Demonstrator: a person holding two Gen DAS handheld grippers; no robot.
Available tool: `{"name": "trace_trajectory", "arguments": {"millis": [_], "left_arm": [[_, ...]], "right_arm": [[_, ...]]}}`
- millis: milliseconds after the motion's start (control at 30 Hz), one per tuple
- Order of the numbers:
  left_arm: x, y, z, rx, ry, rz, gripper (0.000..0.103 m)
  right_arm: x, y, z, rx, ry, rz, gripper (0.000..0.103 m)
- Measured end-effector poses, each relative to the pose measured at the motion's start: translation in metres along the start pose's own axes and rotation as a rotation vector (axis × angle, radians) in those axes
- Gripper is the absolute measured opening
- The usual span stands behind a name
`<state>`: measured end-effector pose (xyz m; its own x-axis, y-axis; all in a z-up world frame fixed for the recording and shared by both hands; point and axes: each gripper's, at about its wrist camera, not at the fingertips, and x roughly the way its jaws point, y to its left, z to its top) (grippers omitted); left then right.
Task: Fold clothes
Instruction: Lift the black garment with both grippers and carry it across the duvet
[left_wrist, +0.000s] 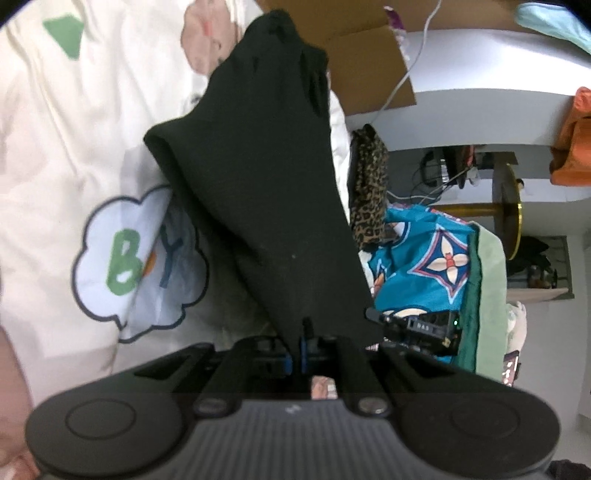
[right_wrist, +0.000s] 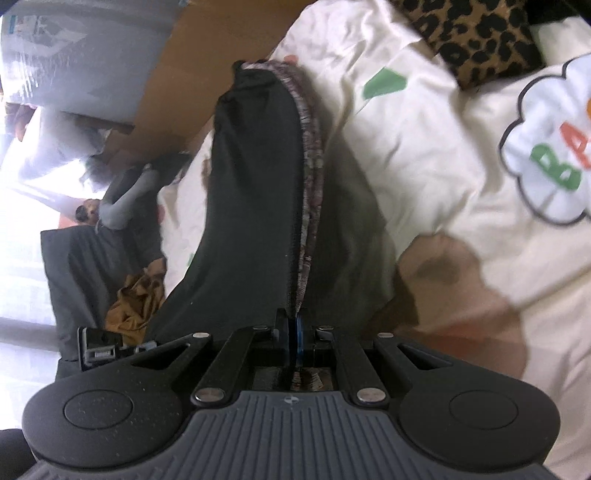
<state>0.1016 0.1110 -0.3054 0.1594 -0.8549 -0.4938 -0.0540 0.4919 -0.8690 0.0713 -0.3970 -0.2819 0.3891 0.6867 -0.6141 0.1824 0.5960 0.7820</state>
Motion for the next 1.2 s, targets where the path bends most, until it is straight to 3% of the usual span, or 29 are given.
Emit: {"name": "trace_trajectory", "arguments": {"millis": [533,967,1200], "left_arm": [[-0.061,0.021,-0.012,-0.006,-0.038,0.051,0.004],[-0.019,0.065,-0.022,-0.036,0.027,0.209,0.004],[-0.007,0.079,-0.024,-0.064,0.031,0.245,0.004]], "right_arm": [[0.033,0.031,-0.058,-0.021,0.176,0.010,0.001],[0.061,0.002,-0.074,0.006,0.215,-0.092,0.001],[0.079,-0.015,-0.079,0.012,0.215,-0.122,0.006]]}}
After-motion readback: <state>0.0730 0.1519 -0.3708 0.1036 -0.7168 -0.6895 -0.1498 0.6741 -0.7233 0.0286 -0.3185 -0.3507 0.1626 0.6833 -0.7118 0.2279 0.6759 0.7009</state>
